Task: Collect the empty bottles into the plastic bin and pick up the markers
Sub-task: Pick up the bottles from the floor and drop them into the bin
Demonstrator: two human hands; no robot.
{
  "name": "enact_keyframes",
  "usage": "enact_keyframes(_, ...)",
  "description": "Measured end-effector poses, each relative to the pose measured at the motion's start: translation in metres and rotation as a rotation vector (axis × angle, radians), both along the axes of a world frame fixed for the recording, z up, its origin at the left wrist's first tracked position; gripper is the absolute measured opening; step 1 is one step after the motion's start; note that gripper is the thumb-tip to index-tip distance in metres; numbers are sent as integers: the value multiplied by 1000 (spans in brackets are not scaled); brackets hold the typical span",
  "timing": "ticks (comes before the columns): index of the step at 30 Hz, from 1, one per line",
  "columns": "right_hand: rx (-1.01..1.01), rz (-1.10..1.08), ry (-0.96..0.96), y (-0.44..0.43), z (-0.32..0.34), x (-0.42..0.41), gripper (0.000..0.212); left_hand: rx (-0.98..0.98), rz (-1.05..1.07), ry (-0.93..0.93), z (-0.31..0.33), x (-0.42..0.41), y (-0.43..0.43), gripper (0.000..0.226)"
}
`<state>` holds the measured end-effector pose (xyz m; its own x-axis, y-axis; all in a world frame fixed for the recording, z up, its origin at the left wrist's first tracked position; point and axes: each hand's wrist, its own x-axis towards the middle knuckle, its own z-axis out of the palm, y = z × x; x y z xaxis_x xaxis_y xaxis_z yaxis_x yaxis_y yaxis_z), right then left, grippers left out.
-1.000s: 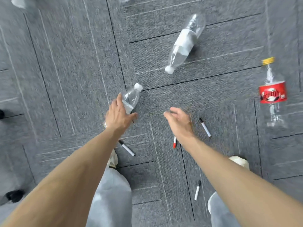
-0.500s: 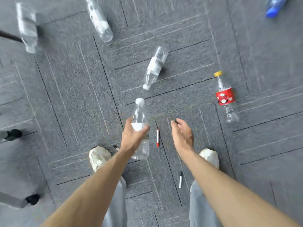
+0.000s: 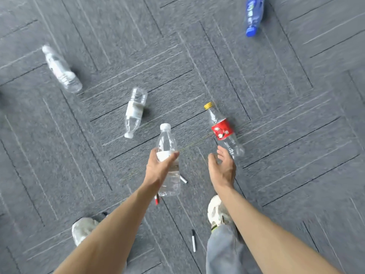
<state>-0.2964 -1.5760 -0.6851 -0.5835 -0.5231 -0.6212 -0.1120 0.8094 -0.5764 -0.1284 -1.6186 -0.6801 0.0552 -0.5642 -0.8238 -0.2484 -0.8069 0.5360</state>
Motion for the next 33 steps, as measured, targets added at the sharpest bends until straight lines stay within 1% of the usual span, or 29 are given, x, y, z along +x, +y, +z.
enact_keyframes(4,-22,67,83,-10,-43,-26,40,2,21,23,-35,-35,-6,64)
enact_keyframes(6,-49,119,205,-18,-64,-38,42,3,28,20,-54,-48,-6,63)
enact_keyframes(8,-63,178,365,-27,-88,-49,56,9,15,9,-74,-57,-4,62)
enact_keyframes(10,-46,234,454,-37,-113,-62,74,-6,-10,-8,-93,-63,-6,62)
enact_keyframes(11,-18,269,462,-42,-124,-69,82,-22,-35,-19,-100,-67,-8,62)
enact_keyframes(13,123,341,405,-52,-143,-81,93,-43,-81,-33,-110,-71,-14,60)
enact_keyframes(15,267,368,290,-53,-149,-89,94,-56,-113,-53,-109,-75,-19,57)
enact_keyframes(16,292,356,247,-49,-148,-91,91,-66,-122,-66,-105,-77,-21,56)
enact_keyframes(18,272,304,181,-39,-130,-93,82,-79,-155,-79,-91,-82,-23,56)
enact_keyframes(21,242,237,41,-23,-83,-94,75,-72,-208,-97,-50,-93,-23,62)
enact_keyframes(22,226,182,-21,-20,-66,-95,72,-52,-220,-101,-34,-97,-23,70)
enact_keyframes(24,187,80,-115,-16,-29,-100,64,-30,-259,-121,8,-109,-26,95)
enact_keyframes(25,175,40,-158,-15,-7,-105,61,-27,-277,-127,29,-115,-29,101)
enact_keyframes(26,166,3,-198,-16,16,-111,58,-25,-291,-123,52,-122,-31,100)
enact_keyframes(28,149,-59,-247,-19,63,-125,50,-19,-319,-129,97,-131,-35,90)
enact_keyframes(30,112,-59,-263,-25,117,-141,46,-30,-317,-144,147,-142,-37,85)
enact_keyframes(32,72,-45,-261,-34,172,-157,46,-56,-276,-137,195,-153,-41,84)
enact_keyframes(33,52,-50,-260,-38,200,-163,47,-52,-257,-141,219,-158,-42,90)
